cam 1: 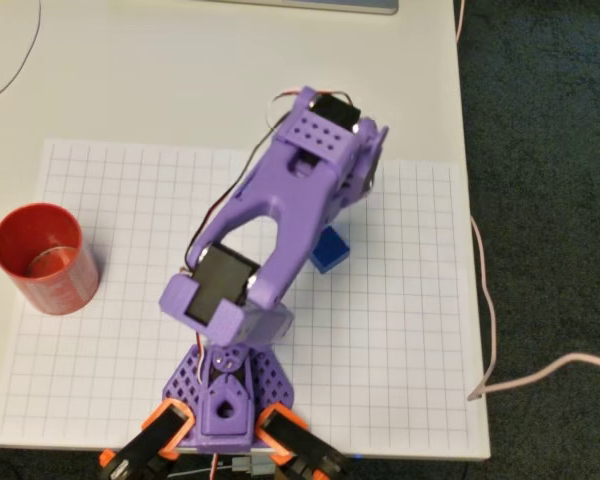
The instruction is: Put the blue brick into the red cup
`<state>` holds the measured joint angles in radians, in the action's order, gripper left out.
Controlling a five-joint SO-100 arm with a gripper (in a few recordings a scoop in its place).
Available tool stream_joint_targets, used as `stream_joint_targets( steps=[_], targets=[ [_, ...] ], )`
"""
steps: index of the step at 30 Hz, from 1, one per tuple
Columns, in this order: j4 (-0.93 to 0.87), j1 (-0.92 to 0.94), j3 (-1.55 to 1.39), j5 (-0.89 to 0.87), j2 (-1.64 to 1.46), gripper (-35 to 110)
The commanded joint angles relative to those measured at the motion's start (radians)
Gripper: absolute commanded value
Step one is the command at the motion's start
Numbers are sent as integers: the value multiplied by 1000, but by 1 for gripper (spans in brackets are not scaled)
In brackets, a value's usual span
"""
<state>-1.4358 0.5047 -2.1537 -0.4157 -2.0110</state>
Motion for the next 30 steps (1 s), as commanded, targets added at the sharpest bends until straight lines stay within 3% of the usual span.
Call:
stream_joint_targets(
  steps=[1,4,8,16,23,30],
  targets=[
    [18,-14,0,34,-51,11],
    [57,-14,-26,49,-41,38],
    [80,0,-38,58,-20,52],
    [189,40,-133,69,46,52],
    [164,60,-91,78,89,51],
    [179,17,-169,-20,166,49]
  ],
)
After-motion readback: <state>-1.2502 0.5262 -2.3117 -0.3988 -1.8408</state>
